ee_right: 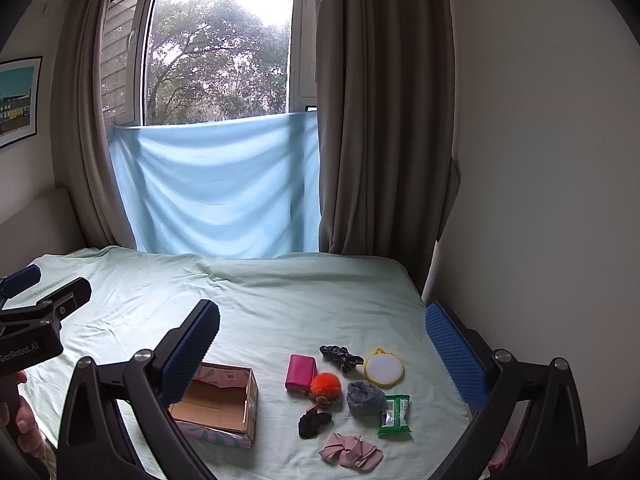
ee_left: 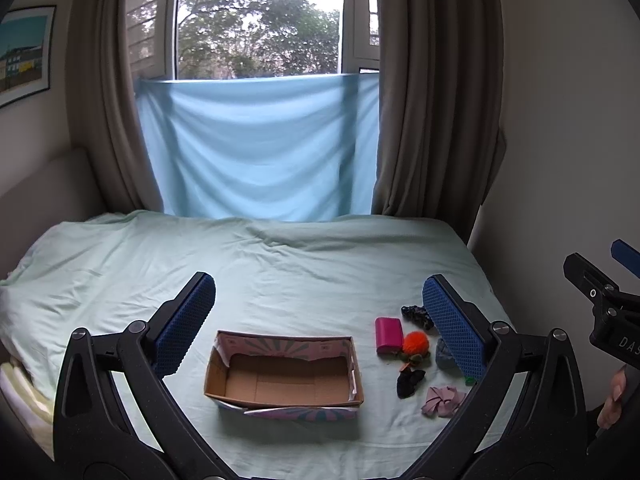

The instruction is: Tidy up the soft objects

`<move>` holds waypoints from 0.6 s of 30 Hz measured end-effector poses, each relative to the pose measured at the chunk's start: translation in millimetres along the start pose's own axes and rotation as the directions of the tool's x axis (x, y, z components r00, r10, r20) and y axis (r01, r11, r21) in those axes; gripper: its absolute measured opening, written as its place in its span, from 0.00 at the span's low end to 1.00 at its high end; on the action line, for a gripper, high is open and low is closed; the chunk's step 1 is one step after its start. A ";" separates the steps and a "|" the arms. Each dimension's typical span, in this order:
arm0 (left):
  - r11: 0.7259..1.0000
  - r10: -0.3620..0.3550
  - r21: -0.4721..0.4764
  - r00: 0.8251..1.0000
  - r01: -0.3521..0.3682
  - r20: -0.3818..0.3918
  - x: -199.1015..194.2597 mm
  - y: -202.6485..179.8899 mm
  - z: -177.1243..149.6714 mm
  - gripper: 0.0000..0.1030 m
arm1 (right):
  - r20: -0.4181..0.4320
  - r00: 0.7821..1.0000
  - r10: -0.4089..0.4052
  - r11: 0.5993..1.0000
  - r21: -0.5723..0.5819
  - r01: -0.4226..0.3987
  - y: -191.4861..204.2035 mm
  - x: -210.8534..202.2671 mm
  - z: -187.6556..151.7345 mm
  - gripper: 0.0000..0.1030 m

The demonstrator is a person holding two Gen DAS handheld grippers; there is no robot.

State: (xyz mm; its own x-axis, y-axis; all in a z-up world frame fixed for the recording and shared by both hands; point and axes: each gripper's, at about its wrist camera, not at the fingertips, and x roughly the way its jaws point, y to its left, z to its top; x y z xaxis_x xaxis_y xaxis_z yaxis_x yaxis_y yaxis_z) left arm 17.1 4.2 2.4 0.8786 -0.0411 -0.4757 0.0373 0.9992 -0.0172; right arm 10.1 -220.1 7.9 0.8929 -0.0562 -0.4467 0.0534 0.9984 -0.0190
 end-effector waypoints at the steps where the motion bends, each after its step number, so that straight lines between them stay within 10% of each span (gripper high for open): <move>1: 1.000 0.000 0.000 1.000 0.000 0.000 0.2 -0.3 0.2 1.00 | 0.002 1.000 0.000 1.000 0.000 0.000 0.9 -1.3 -0.3 1.00; 18: 1.000 -0.023 0.009 1.000 0.023 0.009 -5.5 5.7 0.7 1.00 | 0.021 1.000 -0.007 1.000 0.016 0.007 0.6 -6.7 3.1 1.00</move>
State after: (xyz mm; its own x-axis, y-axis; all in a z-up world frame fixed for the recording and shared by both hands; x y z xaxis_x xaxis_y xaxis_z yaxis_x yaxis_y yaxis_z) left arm 12.8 10.1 5.6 0.8818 -0.0641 -0.4672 0.0617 0.9979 -0.0205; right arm 5.6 -219.2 13.6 0.9016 -0.0634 -0.4278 0.0666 0.9978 -0.0076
